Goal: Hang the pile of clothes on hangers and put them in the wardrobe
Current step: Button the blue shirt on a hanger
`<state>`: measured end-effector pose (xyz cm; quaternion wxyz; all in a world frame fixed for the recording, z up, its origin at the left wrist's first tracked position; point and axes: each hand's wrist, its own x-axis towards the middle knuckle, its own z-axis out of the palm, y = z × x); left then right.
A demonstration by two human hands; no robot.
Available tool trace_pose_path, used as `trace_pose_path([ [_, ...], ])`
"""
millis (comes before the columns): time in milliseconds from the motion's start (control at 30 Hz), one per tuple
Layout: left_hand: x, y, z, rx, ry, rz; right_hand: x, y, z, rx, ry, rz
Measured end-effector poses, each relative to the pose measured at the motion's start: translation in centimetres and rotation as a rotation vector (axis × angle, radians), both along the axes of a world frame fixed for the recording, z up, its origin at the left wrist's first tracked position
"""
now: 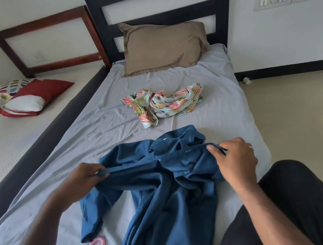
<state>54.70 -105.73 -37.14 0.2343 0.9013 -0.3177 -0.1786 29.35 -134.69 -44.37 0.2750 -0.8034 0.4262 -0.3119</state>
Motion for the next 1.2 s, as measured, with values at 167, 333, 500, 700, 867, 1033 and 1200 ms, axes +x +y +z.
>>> trace_pose_path([
  [167, -0.2, -2.8, 3.4, -0.539, 0.373, 0.128, 2.5, -4.1, 4.2, 0.072, -0.032, 0.123],
  [333, -0.3, -6.5, 7.0, -1.071, 0.708, 0.224, 3.2, -5.4, 8.8, -0.122, -0.477, -0.03],
  [500, -5.4, -9.2, 2.5, -0.96, 0.699, 0.245, 1.3, -3.4, 2.8, 0.17, -0.02, 0.062],
  [700, -13.5, -10.2, -3.2, -1.004, 0.685, 0.344, -1.4, 1.3, -1.4, 0.479, -0.131, 0.228],
  [867, -17.2, -11.6, -5.0, -0.962, 0.515, 0.31, -2.3, 2.2, 0.6, 0.444, -0.446, 0.223],
  [1033, -19.0, -12.5, -4.5, -0.943, 0.499, 0.217, -2.6, 2.6, 1.3, 0.545, -0.51, 0.346],
  [1200, -20.4, -13.4, -4.5, -0.9, 0.567, 0.123, -2.5, 2.9, 1.5, 0.56, -0.482, 0.373],
])
